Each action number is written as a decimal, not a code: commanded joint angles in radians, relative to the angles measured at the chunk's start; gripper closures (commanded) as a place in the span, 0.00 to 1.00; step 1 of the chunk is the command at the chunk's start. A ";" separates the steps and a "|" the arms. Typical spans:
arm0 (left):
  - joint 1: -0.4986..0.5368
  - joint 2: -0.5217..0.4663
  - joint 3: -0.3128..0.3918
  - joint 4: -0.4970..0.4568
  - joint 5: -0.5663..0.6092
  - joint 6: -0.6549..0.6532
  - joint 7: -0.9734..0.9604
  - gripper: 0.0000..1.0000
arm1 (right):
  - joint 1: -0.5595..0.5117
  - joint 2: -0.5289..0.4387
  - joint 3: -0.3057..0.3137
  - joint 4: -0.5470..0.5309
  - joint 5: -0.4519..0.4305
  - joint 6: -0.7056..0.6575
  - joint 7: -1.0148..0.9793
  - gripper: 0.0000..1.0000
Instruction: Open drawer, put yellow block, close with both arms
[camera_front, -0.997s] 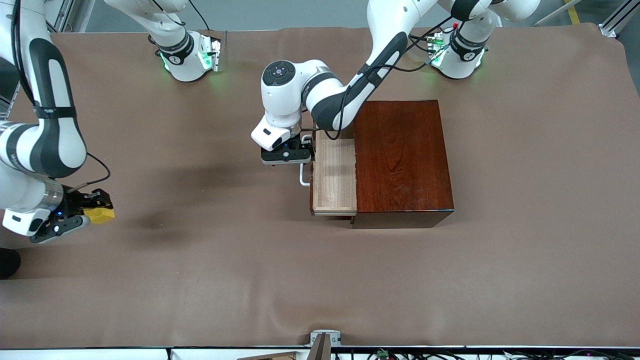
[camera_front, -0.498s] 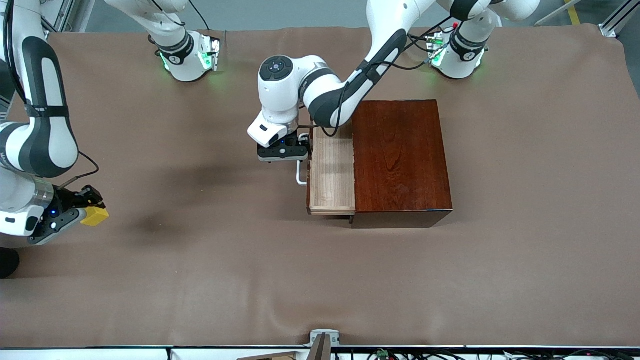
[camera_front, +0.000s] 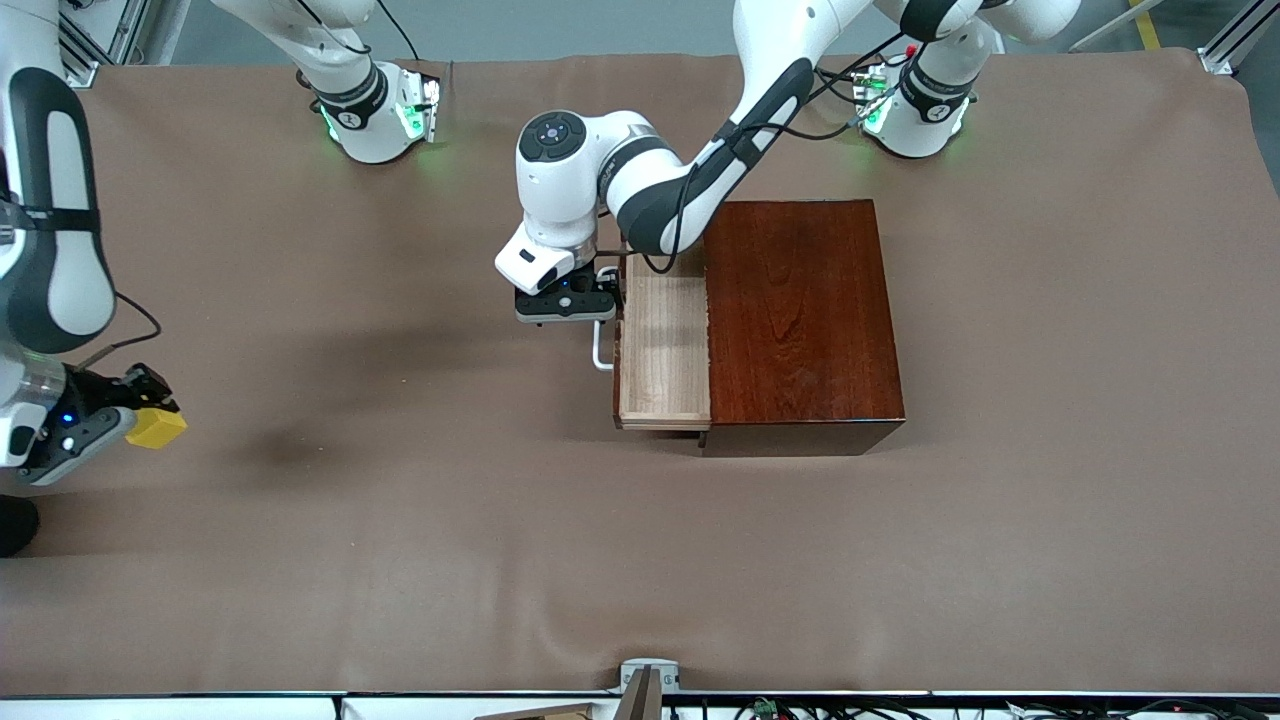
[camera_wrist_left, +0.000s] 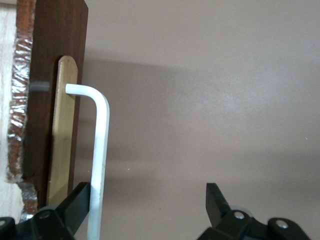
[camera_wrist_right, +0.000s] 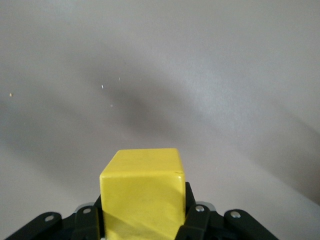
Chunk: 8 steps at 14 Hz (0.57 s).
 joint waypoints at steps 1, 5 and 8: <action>-0.025 0.026 -0.068 0.067 -0.059 0.036 -0.013 0.00 | -0.016 -0.016 0.017 0.047 -0.023 -0.081 -0.020 1.00; -0.024 0.035 -0.068 0.062 -0.059 0.030 -0.011 0.00 | -0.015 -0.019 0.018 0.074 -0.027 -0.112 -0.033 1.00; -0.025 0.043 -0.071 0.062 -0.059 0.024 -0.013 0.00 | -0.013 -0.019 0.020 0.113 -0.027 -0.164 -0.043 1.00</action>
